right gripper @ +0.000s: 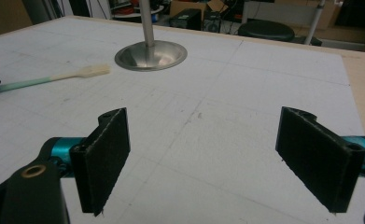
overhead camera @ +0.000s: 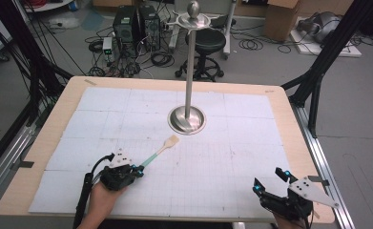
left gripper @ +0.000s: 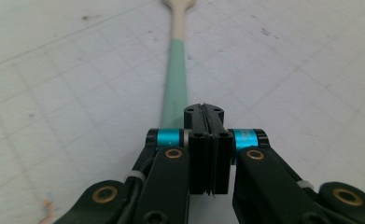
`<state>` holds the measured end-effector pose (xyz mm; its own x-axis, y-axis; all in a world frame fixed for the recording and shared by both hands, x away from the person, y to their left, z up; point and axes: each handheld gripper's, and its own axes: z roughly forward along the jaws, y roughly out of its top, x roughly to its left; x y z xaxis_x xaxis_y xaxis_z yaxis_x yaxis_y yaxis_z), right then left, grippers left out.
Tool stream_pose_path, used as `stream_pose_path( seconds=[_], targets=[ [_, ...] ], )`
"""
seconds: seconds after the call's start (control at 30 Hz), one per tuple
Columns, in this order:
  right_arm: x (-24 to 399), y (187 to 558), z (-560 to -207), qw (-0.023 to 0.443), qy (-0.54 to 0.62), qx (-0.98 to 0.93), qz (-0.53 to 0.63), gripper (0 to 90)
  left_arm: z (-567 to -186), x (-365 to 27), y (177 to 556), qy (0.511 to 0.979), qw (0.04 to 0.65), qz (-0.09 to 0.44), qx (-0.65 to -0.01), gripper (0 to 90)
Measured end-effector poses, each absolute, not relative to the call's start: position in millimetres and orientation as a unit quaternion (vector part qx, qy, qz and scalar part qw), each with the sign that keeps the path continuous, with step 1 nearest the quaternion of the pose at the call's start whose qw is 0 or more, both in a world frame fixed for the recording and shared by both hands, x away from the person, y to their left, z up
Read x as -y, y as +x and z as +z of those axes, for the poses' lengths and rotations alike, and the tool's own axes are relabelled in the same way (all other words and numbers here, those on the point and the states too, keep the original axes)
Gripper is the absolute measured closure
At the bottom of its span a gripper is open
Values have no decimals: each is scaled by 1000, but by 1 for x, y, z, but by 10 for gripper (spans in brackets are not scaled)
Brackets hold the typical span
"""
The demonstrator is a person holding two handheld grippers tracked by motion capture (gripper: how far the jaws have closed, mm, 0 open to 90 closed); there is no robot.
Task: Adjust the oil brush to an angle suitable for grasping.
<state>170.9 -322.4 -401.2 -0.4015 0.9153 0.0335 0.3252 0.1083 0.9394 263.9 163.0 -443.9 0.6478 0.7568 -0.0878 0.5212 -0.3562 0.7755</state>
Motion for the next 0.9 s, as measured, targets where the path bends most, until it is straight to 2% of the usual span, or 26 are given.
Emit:
stream_pose_path(
  seconds=[0.13,0.37,0.67,0.8,0.9],
  targets=[
    [323,170,-401,304,457,-678,489,166,-431,-177,271,773,455,145,-418,883],
    [324,169,-401,304,456,-675,494,166,-408,-171,303,755,481,153,-418,880],
    [327,169,-400,303,461,-670,497,166,-409,-136,337,778,456,159,-402,875],
    [328,168,-400,304,460,-668,500,166,-426,-121,355,803,405,158,-408,871],
    [328,168,-400,302,462,-668,499,166,-433,-115,358,808,396,152,-409,869]
  ],
)
